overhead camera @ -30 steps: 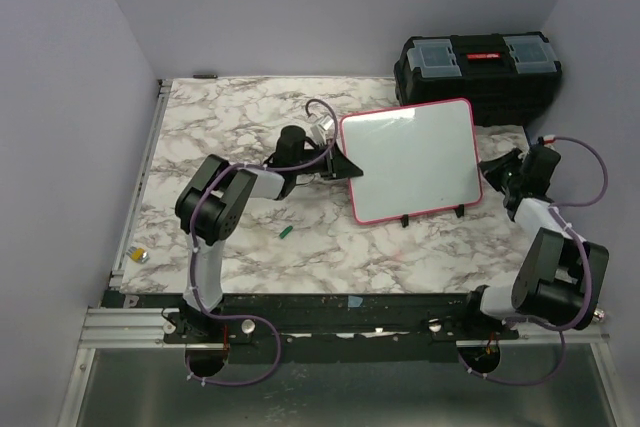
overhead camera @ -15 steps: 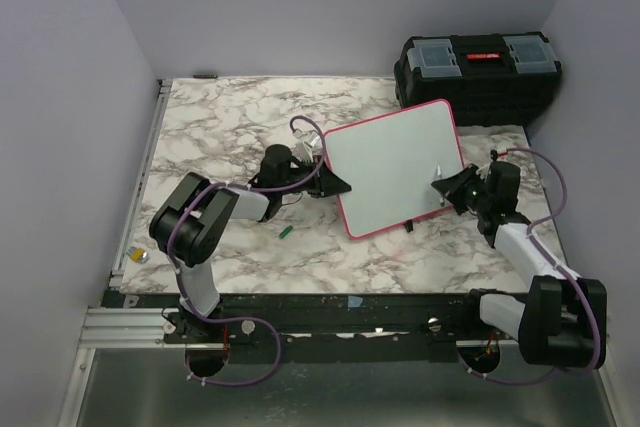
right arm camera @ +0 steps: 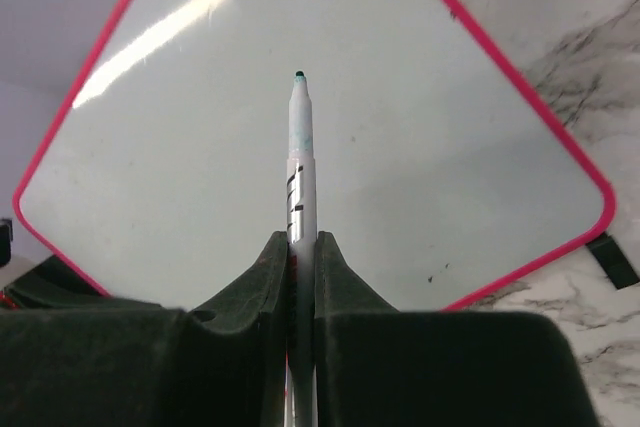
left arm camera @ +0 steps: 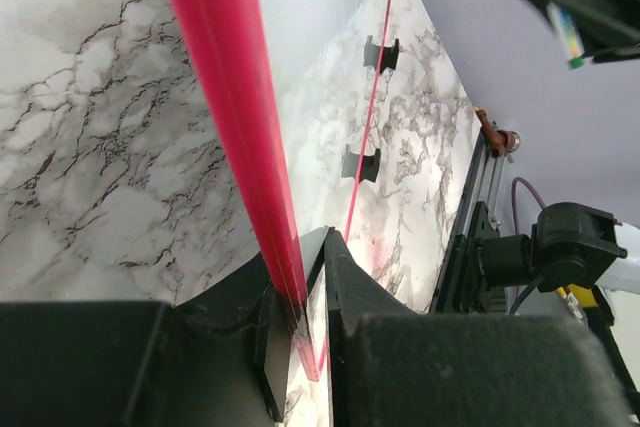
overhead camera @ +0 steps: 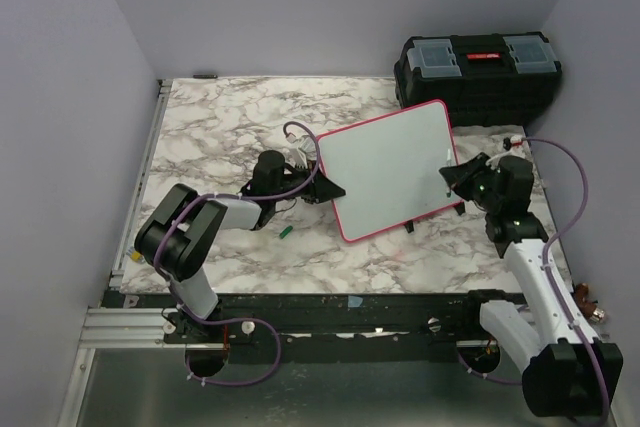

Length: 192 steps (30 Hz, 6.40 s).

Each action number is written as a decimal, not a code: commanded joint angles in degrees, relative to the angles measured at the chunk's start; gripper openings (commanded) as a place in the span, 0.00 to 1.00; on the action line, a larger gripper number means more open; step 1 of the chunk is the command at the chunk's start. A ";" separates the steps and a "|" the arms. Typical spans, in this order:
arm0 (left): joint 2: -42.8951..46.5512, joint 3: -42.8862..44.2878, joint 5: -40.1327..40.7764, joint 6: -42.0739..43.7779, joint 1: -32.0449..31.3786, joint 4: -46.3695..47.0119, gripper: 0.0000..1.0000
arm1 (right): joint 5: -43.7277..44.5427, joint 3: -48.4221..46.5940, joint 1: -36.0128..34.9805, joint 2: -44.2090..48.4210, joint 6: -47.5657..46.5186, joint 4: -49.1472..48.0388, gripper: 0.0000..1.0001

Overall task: Write a sentence on the whiteboard
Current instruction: Move the whiteboard to the center of the board, then pass from the right arm to the left

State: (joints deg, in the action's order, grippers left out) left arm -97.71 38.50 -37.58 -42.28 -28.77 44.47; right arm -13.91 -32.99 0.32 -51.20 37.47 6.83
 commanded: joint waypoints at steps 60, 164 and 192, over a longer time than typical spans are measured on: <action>6.90 -6.37 4.21 8.63 -0.32 -8.24 0.00 | 9.03 8.60 -8.11 -22.43 8.47 -12.89 0.01; 35.04 19.62 -11.50 8.80 0.03 -32.07 0.57 | -53.48 -24.11 -20.60 -15.11 -13.82 -10.98 0.01; 29.96 23.08 -14.54 12.62 -4.39 -37.70 0.31 | -54.11 -28.27 -25.26 -16.85 -21.59 -1.51 0.01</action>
State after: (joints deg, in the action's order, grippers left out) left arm -66.89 60.75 -50.33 -30.89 -32.32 7.18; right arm -66.22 -59.22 -24.38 -67.72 17.04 3.84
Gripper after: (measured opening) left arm 0.340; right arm 0.118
